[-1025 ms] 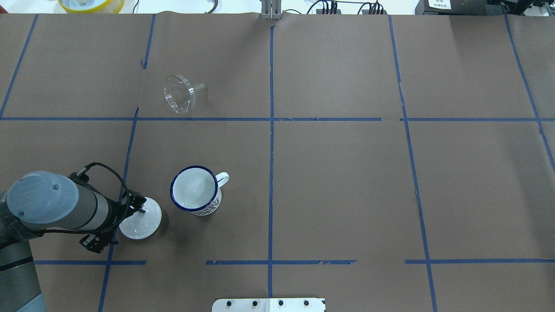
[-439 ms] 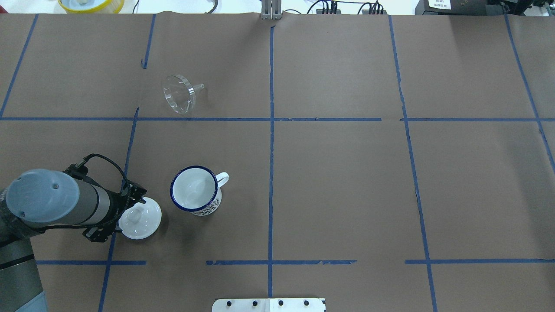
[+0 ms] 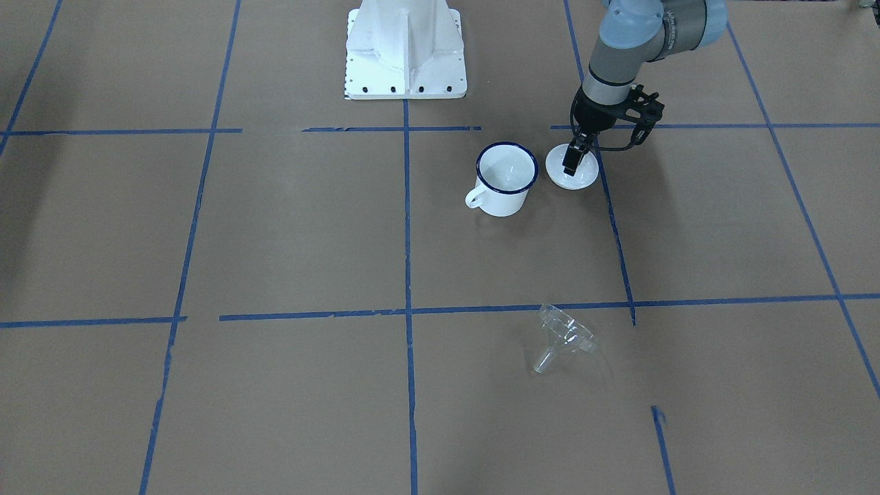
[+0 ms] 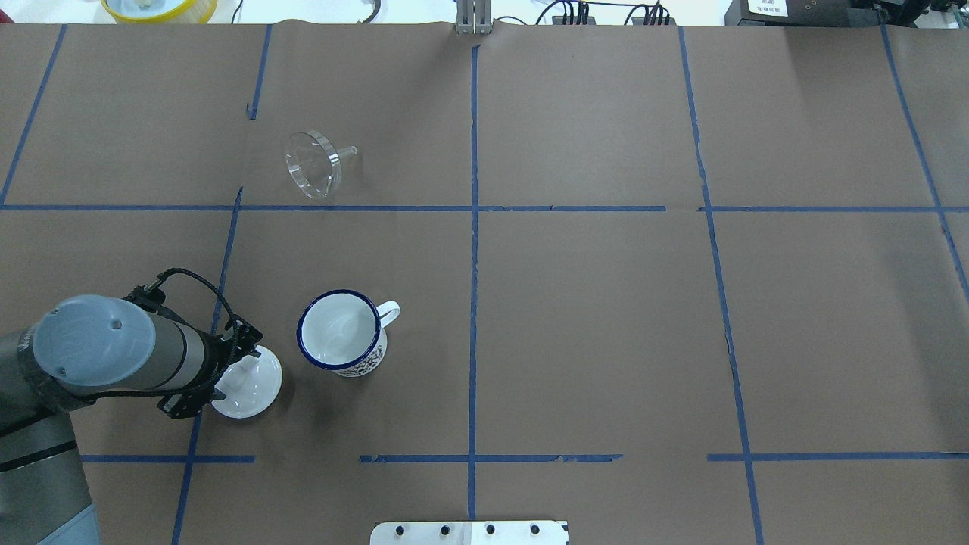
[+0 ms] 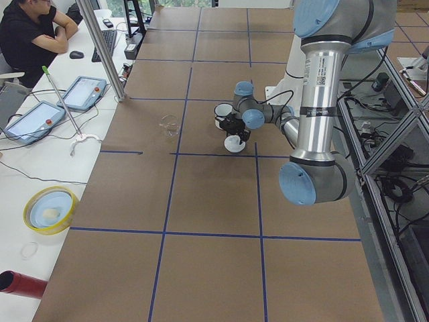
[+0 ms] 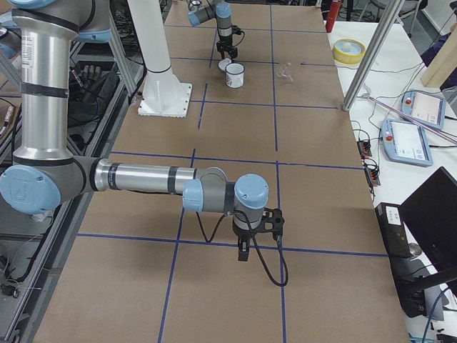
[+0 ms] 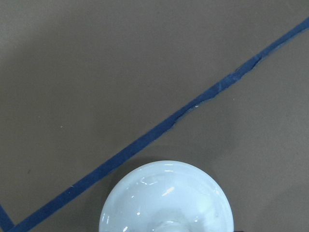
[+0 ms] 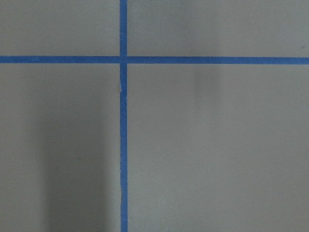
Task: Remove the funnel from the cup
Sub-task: 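Close the left gripper on the white lid's knob and lift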
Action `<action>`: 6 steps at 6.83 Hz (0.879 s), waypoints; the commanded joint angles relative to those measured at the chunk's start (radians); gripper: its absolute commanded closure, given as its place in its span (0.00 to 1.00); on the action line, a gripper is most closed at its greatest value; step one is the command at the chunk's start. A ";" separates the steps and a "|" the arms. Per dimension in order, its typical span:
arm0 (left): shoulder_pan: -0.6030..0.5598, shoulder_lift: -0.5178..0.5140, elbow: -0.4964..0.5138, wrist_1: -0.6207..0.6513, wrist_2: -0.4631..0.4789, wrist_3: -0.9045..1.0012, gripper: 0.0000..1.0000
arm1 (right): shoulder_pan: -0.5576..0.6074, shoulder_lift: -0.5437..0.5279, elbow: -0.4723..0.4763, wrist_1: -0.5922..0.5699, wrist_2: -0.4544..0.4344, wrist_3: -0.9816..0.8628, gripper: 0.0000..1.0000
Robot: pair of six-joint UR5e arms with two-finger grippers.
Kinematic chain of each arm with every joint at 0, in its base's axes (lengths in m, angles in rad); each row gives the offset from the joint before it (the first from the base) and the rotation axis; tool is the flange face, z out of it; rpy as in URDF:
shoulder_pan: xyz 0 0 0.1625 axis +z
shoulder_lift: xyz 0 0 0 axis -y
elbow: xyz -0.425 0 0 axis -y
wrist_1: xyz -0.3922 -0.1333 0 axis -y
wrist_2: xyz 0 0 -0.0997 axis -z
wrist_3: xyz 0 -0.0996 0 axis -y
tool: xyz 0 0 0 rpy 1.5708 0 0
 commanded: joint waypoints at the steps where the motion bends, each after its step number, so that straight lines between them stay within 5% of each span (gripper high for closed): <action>1: 0.000 -0.006 -0.006 0.000 -0.001 -0.004 1.00 | 0.000 0.000 0.001 0.000 0.000 0.000 0.00; 4: -0.025 0.001 -0.080 0.030 -0.006 0.000 1.00 | 0.000 0.000 0.001 0.000 0.000 0.000 0.00; 6: -0.055 0.009 -0.221 0.185 -0.008 0.013 1.00 | 0.000 0.000 0.001 0.000 0.000 0.000 0.00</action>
